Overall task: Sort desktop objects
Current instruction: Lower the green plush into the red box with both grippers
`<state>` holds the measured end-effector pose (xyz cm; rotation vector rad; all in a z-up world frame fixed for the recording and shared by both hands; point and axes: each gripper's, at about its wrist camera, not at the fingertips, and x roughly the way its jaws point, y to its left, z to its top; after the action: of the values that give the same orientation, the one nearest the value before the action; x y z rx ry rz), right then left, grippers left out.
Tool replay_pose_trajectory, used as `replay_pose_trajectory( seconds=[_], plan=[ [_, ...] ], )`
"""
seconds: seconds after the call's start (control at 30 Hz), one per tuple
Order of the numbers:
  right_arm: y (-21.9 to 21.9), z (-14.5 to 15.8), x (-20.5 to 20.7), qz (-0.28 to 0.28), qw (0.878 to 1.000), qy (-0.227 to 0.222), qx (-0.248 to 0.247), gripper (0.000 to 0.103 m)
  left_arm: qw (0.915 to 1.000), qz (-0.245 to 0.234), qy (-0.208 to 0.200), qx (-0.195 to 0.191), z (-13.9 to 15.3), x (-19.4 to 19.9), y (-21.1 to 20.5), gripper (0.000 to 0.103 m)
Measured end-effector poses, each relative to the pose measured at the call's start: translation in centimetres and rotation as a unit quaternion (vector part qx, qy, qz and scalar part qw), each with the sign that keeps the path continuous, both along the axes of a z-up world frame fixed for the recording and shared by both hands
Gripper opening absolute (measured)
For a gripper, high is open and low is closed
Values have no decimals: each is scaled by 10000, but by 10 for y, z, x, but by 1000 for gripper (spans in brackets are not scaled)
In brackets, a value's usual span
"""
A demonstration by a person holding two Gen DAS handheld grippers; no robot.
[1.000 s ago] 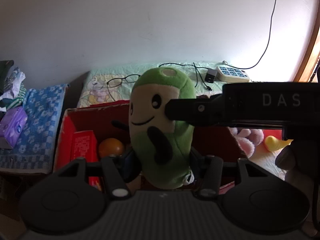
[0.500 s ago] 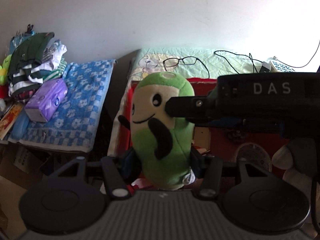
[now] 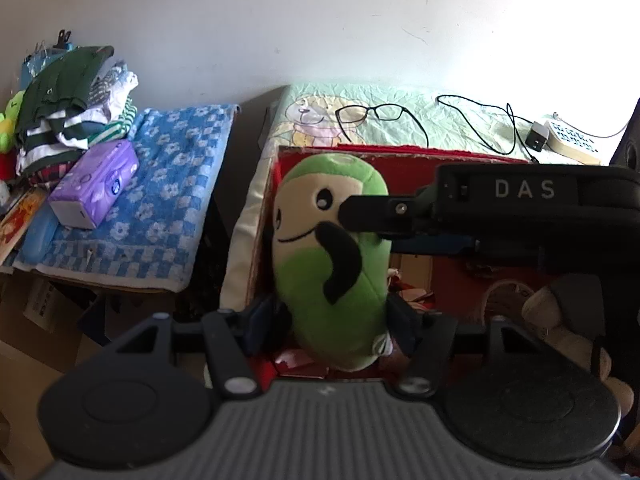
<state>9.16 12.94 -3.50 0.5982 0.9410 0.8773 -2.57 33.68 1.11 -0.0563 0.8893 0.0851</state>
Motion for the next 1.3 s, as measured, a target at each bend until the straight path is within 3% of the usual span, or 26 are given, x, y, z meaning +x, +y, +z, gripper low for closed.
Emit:
replay_pose_trajectory(
  seconds=[0.23,0.33,0.63,0.9,0.97,1.03,1.3],
  plan=[
    [0,10,-1,64,9996,-242,-100,68,10000,28,-3,-11,1,-1,-1,68],
    [-3,14,-2,-17,9991,-380,-208,70,10000,38,20,-26,2,-1,-1,68],
    [-16,11,2,-224,9995,-183,-131,70,9999,-48,-105,42,8,-4,-2,71],
    [-3,3,2,44,9996,81,-262,70,9999,-139,-97,1,7,-4,-8,72],
    [2,-2,3,116,9992,224,-313,69,9997,-221,-117,-5,8,-3,-13,68],
    [0,-3,1,41,9993,227,-284,59,9995,-278,-158,59,9,-3,-19,68],
    [-22,3,0,-270,9989,101,-367,55,9981,-578,-190,-24,8,-1,-37,69]
  ],
)
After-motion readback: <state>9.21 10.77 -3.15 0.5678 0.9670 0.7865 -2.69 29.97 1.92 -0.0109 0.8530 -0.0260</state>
